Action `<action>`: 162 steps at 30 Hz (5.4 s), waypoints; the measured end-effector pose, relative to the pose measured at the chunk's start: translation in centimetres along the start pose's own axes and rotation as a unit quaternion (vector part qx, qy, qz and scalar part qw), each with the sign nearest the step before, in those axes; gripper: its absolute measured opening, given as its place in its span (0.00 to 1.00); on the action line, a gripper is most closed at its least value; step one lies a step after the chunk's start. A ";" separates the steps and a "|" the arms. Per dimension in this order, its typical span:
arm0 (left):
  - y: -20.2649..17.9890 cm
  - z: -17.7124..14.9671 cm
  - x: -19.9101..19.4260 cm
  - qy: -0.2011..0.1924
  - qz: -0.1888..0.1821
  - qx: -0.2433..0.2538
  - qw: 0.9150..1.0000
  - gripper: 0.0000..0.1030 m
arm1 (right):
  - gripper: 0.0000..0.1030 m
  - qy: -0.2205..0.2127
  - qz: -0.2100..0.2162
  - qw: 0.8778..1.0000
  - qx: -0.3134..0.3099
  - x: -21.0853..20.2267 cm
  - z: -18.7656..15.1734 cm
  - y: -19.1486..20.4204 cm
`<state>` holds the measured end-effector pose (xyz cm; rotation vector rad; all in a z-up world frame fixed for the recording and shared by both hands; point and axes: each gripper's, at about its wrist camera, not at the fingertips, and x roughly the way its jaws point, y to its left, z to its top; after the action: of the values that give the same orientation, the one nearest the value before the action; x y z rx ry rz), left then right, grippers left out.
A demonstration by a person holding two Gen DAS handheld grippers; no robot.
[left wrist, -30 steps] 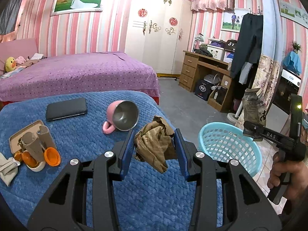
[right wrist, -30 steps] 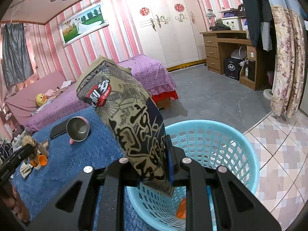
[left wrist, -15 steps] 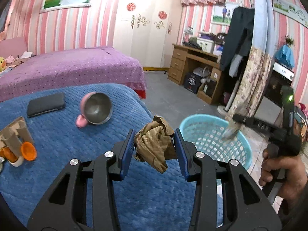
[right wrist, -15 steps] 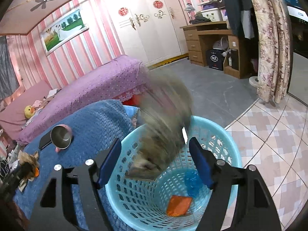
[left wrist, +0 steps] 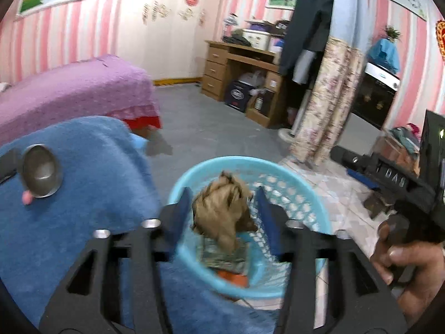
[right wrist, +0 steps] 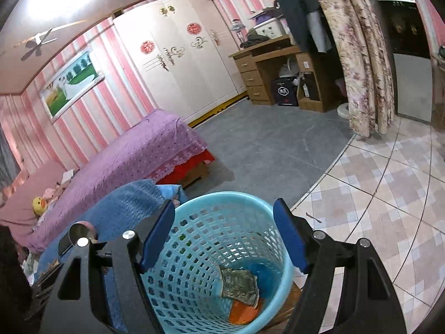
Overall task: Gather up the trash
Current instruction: 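Move both tools back toward the tissue and cups on the blanket, then grasp the white tissue with the left tool while the right tool grasps the orange cup lid, then carry the tissue and orange lid toward the light-blue basket, then open both tools over the basket to drop the tissue and orange lid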
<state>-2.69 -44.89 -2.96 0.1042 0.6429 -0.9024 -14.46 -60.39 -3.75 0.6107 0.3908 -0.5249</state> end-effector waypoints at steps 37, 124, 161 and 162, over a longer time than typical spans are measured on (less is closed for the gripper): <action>40.3 -15.9 -27.1 0.038 0.336 -0.254 0.906 0.77 | 0.79 0.140 0.241 0.926 -0.256 0.4 -19.3 36.2; 16.8 -4.5 -19.4 -0.146 0.180 -0.105 0.967 0.13 | 0.09 0.030 0.157 0.956 -0.246 -3.2 -5.5 17.7; -0.4 -0.3 -0.5 -0.024 0.048 0.008 0.999 0.18 | 0.35 -0.017 0.025 0.990 -0.139 -1.7 0.1 5.8; -0.5 -0.4 -0.1 -0.019 0.045 0.006 0.999 0.18 | 0.35 -0.020 0.025 0.990 -0.134 -1.8 0.2 5.7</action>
<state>-3.31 -45.01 -3.10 0.1258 0.5920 -0.8192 -12.66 -55.95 -0.20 0.3494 0.3982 -0.4267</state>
